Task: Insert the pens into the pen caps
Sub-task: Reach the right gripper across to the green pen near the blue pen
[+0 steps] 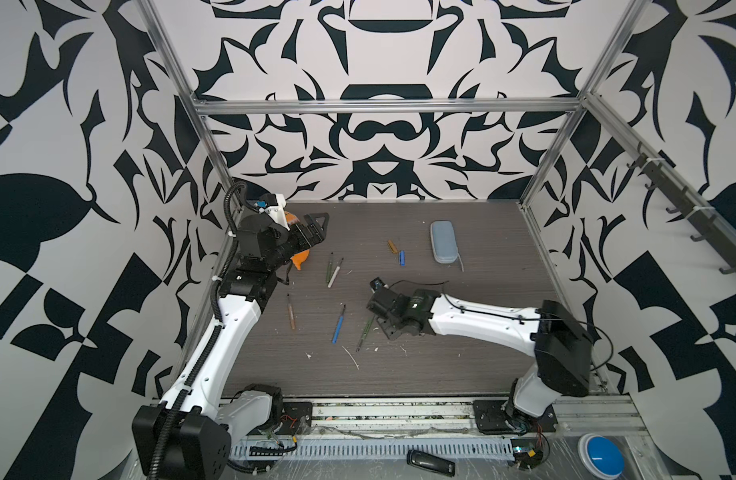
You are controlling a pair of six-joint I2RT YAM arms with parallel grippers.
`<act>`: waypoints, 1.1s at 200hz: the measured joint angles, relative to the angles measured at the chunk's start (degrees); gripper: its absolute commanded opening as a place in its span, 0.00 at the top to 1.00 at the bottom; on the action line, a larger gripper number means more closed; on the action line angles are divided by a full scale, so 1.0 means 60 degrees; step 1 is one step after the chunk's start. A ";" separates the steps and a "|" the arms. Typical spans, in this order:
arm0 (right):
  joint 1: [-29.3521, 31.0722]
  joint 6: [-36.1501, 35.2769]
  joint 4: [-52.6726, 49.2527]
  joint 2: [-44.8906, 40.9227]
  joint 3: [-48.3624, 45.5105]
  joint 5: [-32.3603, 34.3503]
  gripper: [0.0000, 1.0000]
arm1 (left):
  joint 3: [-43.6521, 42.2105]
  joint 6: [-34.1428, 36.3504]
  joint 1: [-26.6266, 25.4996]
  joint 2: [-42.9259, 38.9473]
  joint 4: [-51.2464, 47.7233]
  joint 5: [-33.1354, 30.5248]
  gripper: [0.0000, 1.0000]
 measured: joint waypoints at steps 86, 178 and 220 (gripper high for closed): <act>0.0739 -0.2572 -0.0131 0.1545 0.0732 0.0204 0.24 | -0.0273 0.0466 0.0000 -0.0991 -0.0036 -0.0259 0.01; 0.0743 -0.3144 0.1013 0.2095 0.0845 -0.0353 0.23 | -0.0288 0.0506 0.0000 -0.0925 -0.0036 -0.0506 0.01; 0.0743 -0.3242 0.1679 0.2510 0.1257 -0.0408 0.23 | -0.0299 0.0506 0.0000 -0.0922 -0.0033 -0.0663 0.01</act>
